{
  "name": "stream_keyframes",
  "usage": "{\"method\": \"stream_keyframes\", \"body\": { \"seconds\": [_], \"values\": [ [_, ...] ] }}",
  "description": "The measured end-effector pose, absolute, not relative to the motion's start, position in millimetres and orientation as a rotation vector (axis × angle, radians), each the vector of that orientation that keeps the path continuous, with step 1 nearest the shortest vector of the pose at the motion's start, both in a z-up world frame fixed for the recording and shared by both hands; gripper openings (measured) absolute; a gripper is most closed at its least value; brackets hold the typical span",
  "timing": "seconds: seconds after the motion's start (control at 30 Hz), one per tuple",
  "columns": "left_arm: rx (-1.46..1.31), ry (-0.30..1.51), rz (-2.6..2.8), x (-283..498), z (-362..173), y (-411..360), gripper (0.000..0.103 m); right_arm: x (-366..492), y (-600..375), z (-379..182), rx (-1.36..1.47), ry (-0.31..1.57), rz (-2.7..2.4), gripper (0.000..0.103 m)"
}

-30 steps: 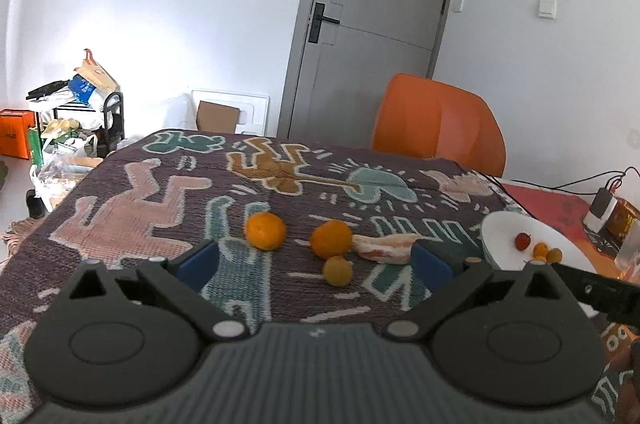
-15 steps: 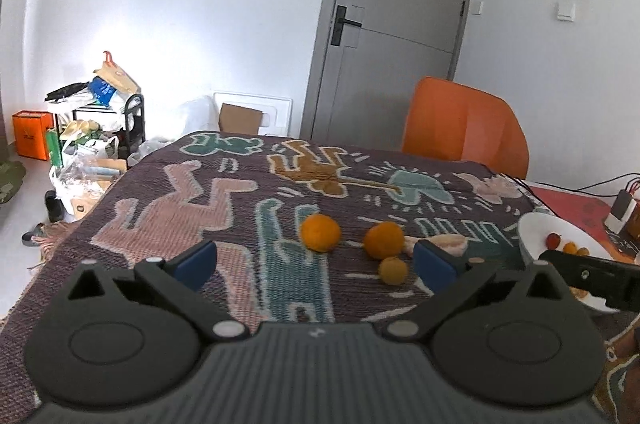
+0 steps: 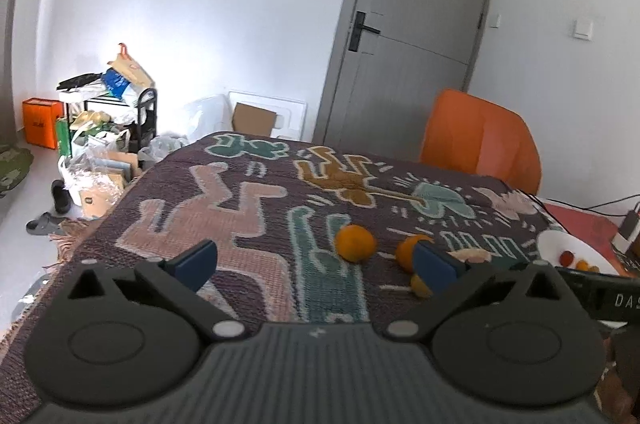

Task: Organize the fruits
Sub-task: 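Grasp a large orange with the left gripper while the right grasps the small yellow fruit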

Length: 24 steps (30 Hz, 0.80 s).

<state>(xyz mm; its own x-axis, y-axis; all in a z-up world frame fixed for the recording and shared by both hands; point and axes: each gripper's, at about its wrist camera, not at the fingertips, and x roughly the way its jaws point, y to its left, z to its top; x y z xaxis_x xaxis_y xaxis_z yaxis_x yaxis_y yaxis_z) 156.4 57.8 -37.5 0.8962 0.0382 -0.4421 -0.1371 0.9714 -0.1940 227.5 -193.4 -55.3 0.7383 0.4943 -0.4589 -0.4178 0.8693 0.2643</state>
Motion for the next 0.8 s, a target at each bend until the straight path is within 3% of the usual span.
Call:
{"method": "stream_keyframes", "body": {
  "seconds": [0.13,0.5,0.73,0.8],
  "values": [
    [-0.237,0.455,0.113,160.0,-39.4,67.4,0.103,235.4,-184.2,-59.8,0.138,0.565,0.51,0.101],
    [-0.236,0.462,0.103,172.5,-42.2,77.7,0.103,260.6,-151.1,-73.6,0.088,0.653,0.552,0.059],
    [-0.23,0.487,0.071,185.3,-48.9,77.2,0.103,272.4,-138.7,-85.2,0.077,0.685,0.55,0.048],
    [-0.225,0.491,0.065,188.4,-50.0,75.2,0.102,276.0,-136.3,-89.1,0.079,0.698,0.554,0.032]
  ]
}}
